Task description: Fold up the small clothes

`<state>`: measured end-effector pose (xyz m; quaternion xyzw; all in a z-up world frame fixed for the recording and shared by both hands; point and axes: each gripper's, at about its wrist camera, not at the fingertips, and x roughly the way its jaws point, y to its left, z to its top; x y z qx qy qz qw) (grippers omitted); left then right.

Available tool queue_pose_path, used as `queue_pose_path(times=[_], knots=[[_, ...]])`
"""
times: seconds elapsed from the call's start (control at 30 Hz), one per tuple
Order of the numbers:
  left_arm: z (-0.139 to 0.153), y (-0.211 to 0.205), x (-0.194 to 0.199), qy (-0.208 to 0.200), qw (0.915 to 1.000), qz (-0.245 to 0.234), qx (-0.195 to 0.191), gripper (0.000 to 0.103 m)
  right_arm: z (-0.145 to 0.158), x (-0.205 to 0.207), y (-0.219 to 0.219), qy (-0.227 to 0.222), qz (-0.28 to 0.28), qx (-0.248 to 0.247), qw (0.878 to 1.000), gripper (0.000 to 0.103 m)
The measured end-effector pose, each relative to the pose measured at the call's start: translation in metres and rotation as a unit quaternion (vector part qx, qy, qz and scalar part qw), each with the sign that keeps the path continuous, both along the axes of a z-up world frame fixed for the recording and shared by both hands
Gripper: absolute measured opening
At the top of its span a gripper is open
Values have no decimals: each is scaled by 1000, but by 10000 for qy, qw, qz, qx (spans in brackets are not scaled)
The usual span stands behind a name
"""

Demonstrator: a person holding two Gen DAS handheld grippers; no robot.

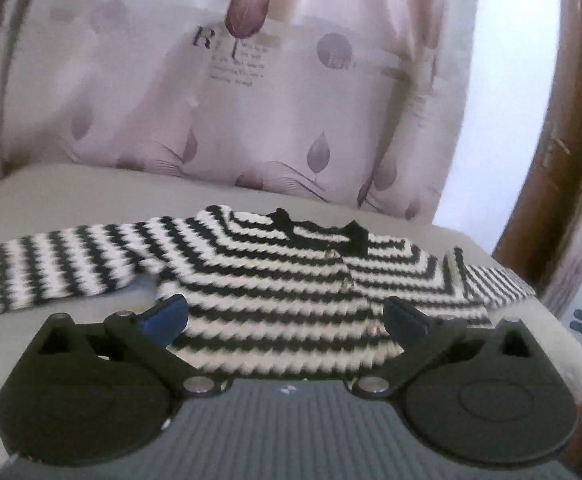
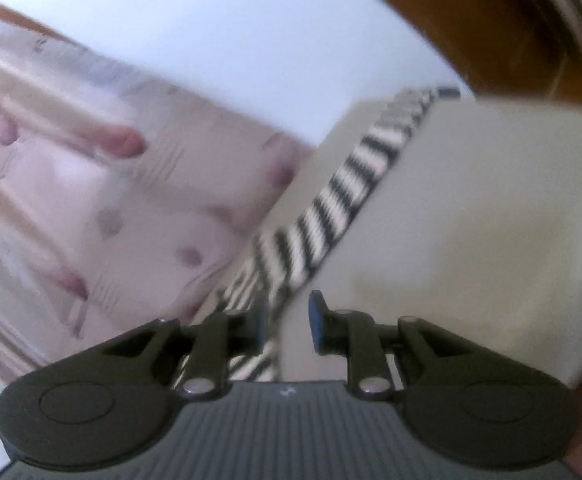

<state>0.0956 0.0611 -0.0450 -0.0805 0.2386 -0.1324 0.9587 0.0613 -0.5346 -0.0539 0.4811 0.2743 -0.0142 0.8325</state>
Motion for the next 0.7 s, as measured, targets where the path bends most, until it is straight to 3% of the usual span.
queue_pose_path(times=[0.17, 0.23, 0.3, 0.33, 0.37, 0.43, 0.53, 0.7], knots=[[-35, -35, 58, -3, 9985, 65, 552, 101, -27, 62, -65, 435, -524, -60, 9977, 23], [-54, -41, 71, 108, 9975, 61, 698, 100, -36, 78, -95, 411, -828, 137, 9956, 23], [-69, -40, 76, 352, 9969, 52, 700, 100, -37, 94, -119, 444, -1124, -63, 9927, 25], [-73, -37, 78, 524, 9968, -20, 597, 99, -39, 103, -131, 476, -1148, -81, 9922, 38], [-75, -35, 81, 585, 9969, -106, 514, 100, -43, 111, -140, 571, -1173, -44, 9914, 58], [-77, -31, 82, 638, 9969, -72, 445, 102, -52, 125, -155, 799, -1255, -15, 9889, 78], [-81, -31, 87, 797, 9960, -36, 414, 102, -70, 145, -167, 1056, -1238, 134, 9866, 78], [-80, -35, 87, 828, 9952, 2, 515, 103, -98, 163, -180, 898, -1340, 581, 9852, 78]])
